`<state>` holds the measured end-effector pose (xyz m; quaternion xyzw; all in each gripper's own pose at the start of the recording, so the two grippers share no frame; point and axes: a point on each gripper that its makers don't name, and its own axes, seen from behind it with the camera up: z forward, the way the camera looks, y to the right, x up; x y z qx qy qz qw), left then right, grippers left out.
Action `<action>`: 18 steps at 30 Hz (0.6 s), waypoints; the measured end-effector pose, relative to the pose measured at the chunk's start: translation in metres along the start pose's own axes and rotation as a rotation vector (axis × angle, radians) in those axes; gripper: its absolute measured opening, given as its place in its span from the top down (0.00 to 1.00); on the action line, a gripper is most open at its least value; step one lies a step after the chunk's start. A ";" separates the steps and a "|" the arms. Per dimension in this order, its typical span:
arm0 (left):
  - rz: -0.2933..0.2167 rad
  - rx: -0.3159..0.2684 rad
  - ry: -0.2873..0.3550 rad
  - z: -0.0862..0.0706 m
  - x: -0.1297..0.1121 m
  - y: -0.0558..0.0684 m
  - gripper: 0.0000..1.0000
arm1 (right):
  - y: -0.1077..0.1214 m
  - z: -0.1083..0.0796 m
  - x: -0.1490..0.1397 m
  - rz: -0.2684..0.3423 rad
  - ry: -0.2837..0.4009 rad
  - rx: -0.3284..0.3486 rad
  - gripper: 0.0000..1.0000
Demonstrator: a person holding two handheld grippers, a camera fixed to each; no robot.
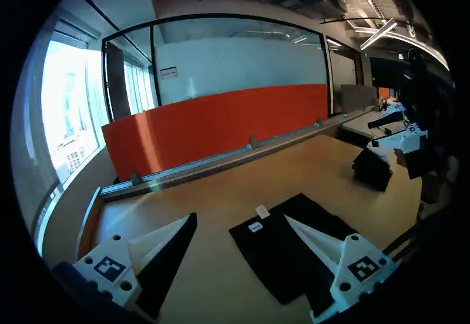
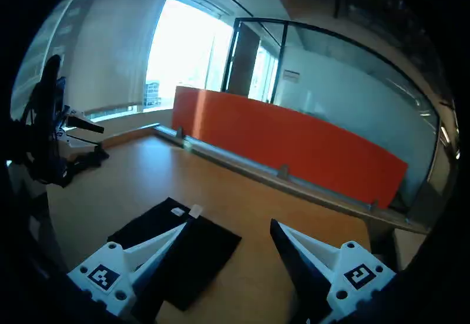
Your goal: Fold towel
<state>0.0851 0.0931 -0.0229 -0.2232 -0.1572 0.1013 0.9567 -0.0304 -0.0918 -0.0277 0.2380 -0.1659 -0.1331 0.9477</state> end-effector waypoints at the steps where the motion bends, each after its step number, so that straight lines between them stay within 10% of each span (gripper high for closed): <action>1: 0.001 -0.004 -0.009 0.001 -0.005 0.002 0.01 | -0.002 0.002 -0.005 0.001 -0.008 0.005 0.00; 18: -0.022 -0.060 -0.131 0.019 -0.090 0.037 0.01 | -0.033 0.026 -0.089 0.008 -0.114 0.054 0.00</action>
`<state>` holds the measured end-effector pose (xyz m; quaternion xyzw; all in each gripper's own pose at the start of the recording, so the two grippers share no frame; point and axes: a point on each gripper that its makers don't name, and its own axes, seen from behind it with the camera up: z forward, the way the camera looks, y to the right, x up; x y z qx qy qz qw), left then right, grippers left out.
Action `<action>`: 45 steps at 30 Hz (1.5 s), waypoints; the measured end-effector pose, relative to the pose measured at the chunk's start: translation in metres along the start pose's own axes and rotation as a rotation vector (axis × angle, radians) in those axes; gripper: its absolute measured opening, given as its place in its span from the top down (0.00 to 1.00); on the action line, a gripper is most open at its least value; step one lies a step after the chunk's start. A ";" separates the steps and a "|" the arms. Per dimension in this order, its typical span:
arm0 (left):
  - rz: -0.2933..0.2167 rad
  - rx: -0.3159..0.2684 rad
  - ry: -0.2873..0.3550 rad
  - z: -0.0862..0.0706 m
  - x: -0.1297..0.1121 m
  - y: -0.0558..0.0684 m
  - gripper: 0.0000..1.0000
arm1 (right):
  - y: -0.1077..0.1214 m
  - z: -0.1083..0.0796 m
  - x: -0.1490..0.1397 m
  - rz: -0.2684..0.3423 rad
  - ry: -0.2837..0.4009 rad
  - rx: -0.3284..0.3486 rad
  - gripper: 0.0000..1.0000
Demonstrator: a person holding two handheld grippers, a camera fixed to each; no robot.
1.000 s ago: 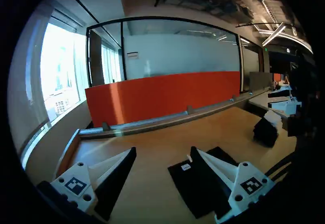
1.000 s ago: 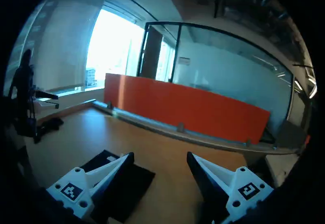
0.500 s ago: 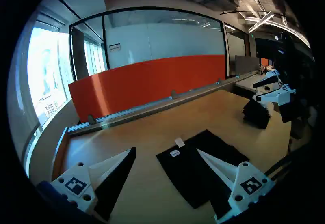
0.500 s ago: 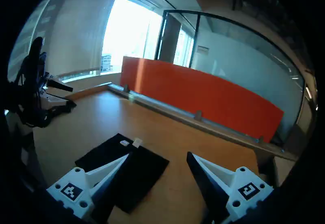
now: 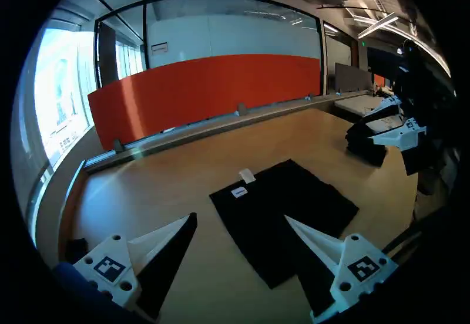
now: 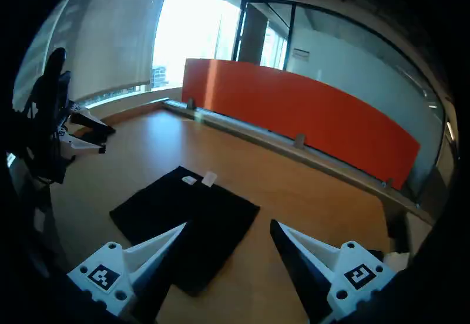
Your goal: Fold towel
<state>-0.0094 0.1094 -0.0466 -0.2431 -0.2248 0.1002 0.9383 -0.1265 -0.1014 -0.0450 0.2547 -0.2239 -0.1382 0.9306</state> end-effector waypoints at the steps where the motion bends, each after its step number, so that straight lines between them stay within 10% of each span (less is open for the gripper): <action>1: 0.000 -0.004 -0.007 0.002 -0.005 0.002 0.01 | -0.002 0.002 -0.005 0.001 -0.006 0.002 0.00; 45: 0.018 -0.155 -0.341 0.036 -0.170 0.064 0.01 | -0.063 0.043 -0.176 0.003 -0.298 0.137 0.05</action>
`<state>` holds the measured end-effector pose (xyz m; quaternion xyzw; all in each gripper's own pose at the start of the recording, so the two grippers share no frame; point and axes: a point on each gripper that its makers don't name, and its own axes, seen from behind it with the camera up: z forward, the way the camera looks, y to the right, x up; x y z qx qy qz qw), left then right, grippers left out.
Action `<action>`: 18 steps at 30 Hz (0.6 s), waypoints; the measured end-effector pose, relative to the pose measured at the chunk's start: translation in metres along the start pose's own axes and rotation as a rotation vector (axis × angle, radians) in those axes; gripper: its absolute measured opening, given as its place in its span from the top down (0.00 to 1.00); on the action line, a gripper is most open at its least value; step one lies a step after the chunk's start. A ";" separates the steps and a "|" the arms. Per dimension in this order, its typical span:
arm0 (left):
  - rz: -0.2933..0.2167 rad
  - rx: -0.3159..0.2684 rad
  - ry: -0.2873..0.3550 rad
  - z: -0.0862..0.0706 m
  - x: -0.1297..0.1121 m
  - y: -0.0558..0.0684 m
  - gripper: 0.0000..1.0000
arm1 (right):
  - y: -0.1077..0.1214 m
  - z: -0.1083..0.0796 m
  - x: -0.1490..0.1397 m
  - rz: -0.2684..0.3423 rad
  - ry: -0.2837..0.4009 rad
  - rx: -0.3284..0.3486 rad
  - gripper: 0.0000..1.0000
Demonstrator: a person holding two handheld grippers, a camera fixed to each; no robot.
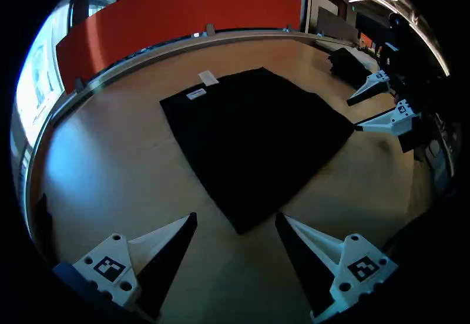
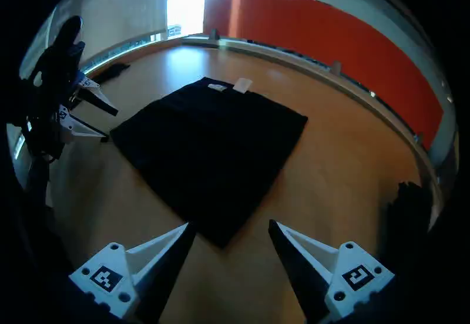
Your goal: Fold towel
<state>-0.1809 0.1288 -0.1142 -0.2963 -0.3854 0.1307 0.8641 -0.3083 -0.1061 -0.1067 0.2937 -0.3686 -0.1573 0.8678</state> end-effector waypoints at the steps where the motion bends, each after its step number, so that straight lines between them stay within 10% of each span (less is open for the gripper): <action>1: -0.001 -0.001 -0.004 0.001 -0.001 0.000 0.01 | 0.000 0.001 -0.001 0.001 -0.003 0.001 0.07; 18: 0.007 0.003 -0.039 0.010 -0.007 0.006 0.21 | -0.005 0.007 -0.019 0.030 -0.050 0.053 0.49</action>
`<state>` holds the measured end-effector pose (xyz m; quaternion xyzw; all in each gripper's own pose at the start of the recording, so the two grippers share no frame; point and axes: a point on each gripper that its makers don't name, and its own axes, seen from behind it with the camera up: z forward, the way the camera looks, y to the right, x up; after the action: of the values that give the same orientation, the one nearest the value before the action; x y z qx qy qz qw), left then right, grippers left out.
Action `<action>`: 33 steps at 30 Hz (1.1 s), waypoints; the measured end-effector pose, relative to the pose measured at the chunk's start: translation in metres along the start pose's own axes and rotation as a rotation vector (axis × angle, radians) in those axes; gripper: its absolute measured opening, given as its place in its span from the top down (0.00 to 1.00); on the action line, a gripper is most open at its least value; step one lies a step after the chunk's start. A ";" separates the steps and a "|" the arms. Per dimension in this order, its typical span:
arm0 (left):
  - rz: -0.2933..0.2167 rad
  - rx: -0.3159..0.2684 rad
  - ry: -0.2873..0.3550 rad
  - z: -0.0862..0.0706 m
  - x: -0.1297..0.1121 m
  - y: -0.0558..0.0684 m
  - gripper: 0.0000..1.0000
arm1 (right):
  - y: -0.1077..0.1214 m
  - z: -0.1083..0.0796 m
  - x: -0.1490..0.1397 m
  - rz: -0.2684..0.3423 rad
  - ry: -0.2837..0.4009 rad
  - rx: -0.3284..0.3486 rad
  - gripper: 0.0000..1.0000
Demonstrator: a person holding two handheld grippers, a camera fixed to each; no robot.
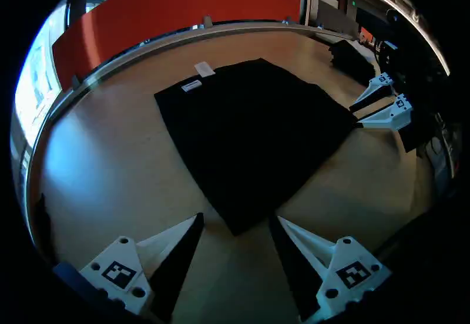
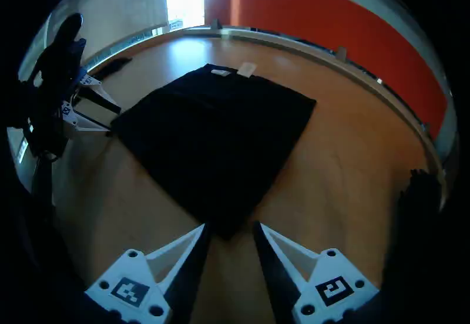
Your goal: Fold towel
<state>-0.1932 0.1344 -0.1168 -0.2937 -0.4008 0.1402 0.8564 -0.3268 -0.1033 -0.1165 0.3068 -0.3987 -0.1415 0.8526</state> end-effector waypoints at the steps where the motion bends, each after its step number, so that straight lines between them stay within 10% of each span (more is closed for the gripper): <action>1: -0.001 0.001 -0.001 0.000 0.000 0.000 0.22 | 0.000 0.000 0.000 0.001 0.000 0.002 0.52; 13: -0.016 0.009 -0.017 -0.001 -0.001 0.004 0.33 | -0.004 0.000 0.000 -0.009 0.002 0.018 0.75; 25: -0.028 0.029 -0.028 -0.001 -0.002 0.001 0.77 | -0.006 -0.002 0.001 -0.002 0.003 0.007 0.84; 33: -0.040 0.035 -0.025 -0.001 -0.002 0.003 0.83 | -0.008 -0.003 0.006 -0.002 0.007 0.001 0.87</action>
<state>-0.1934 0.1352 -0.1203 -0.2687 -0.4146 0.1339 0.8590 -0.3206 -0.1115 -0.1198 0.3080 -0.3955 -0.1415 0.8537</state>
